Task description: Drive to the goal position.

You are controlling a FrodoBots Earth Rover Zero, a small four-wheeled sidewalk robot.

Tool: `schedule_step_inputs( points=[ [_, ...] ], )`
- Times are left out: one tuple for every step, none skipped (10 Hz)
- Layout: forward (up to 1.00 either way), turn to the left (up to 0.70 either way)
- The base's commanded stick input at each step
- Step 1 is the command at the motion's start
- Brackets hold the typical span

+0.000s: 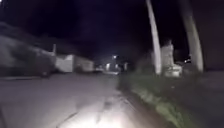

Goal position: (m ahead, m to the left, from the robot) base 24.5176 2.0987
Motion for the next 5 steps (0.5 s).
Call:
schedule_step_inputs(
  points=[
    [0.7,0.03],
    [0.7,0.03],
    [0.7,0.03],
    [0.7,0.03],
    [0.7,0.03]
  ],
)
